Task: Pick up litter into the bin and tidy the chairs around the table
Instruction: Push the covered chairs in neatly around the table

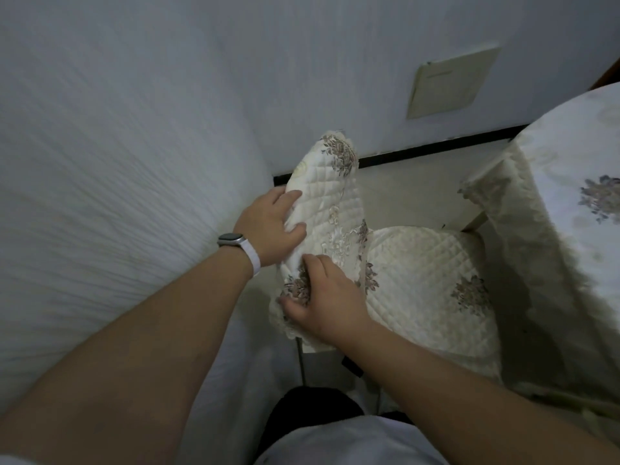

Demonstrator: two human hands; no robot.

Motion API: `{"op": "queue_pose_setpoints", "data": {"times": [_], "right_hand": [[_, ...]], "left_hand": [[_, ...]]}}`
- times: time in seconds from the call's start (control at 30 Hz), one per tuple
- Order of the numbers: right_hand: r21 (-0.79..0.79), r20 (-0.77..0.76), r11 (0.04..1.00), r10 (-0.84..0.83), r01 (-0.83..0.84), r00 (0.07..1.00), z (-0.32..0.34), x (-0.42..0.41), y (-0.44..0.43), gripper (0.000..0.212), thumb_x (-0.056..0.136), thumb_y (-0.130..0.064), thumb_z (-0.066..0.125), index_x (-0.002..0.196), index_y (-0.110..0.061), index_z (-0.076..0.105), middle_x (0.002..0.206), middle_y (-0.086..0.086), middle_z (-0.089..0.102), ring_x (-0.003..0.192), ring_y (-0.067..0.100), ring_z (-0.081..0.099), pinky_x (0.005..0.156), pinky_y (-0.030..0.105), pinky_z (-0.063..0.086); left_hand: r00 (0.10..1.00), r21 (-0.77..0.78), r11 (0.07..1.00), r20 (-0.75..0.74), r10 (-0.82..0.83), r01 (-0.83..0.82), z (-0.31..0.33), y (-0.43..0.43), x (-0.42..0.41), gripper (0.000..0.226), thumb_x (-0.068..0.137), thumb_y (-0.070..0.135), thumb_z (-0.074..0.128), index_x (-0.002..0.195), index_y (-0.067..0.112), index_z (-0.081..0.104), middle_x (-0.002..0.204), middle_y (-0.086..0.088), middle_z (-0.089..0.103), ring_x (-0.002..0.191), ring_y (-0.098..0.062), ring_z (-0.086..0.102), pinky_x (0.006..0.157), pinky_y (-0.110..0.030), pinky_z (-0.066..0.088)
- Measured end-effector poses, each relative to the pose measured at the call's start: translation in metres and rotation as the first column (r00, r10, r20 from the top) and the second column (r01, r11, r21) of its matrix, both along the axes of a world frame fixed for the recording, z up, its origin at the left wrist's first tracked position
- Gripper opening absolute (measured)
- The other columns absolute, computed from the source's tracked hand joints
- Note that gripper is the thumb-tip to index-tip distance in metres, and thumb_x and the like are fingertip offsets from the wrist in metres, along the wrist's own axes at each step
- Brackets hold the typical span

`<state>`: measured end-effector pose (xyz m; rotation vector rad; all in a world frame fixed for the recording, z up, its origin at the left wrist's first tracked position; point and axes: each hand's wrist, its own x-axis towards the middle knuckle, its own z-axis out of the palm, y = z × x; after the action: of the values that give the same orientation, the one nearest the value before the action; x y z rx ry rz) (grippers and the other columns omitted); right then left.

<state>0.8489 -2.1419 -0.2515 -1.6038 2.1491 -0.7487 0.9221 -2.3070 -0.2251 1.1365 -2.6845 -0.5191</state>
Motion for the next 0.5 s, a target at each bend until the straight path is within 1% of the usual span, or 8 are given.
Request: {"op": "queue_pose_setpoints", "data": {"times": [0.1, 0.27, 0.37, 0.5], "right_hand": [[0.0, 0.027, 0.998, -0.056, 0.056, 0.998, -0.004, 0.008, -0.005, 0.072, 0.075, -0.057, 0.063, 0.131, -0.019, 0.041, 0.118, -0.001, 0.048, 0.102, 0.021, 0.053, 0.073, 0.035, 0.048], [-0.009, 0.005, 0.997, -0.081, 0.081, 0.997, -0.005, 0.007, -0.008, 0.064, 0.072, -0.045, 0.065, 0.124, -0.014, 0.045, 0.11, 0.002, 0.049, 0.095, 0.025, 0.055, 0.062, 0.037, 0.049], [-0.004, -0.003, 0.997, -0.08, 0.08, 0.997, -0.003, 0.0, -0.01, 0.063, 0.071, -0.043, 0.064, 0.123, -0.013, 0.046, 0.107, 0.003, 0.049, 0.091, 0.025, 0.055, 0.059, 0.037, 0.048], [0.018, -0.019, 0.997, -0.076, 0.077, 0.997, 0.0, -0.008, -0.008, 0.062, 0.07, -0.043, 0.065, 0.12, -0.012, 0.048, 0.102, 0.004, 0.049, 0.085, 0.026, 0.055, 0.055, 0.035, 0.045]], "left_hand": [[1.0, -0.002, 1.0, -0.019, -0.001, 0.001, -0.002, -0.001, 0.001, 0.075, 0.074, 0.055, 0.046, 0.137, 0.015, 0.056, 0.137, -0.006, 0.055, 0.119, -0.027, 0.054, 0.098, -0.037, 0.046], [0.996, 0.003, 1.0, -0.085, -0.003, 0.003, -0.007, 0.0, -0.004, 0.072, 0.074, 0.05, 0.05, 0.134, 0.011, 0.059, 0.132, -0.008, 0.057, 0.116, -0.028, 0.057, 0.098, -0.04, 0.048], [0.993, 0.015, 1.0, -0.115, 0.002, 0.0, -0.006, 0.002, -0.012, 0.071, 0.073, 0.048, 0.051, 0.133, 0.012, 0.061, 0.134, -0.006, 0.056, 0.119, -0.026, 0.056, 0.099, -0.035, 0.046], [0.988, 0.03, 1.0, -0.152, 0.001, 0.003, -0.006, 0.005, -0.02, 0.068, 0.072, 0.045, 0.054, 0.13, 0.011, 0.063, 0.132, -0.004, 0.057, 0.115, -0.023, 0.057, 0.095, -0.029, 0.045]]}}
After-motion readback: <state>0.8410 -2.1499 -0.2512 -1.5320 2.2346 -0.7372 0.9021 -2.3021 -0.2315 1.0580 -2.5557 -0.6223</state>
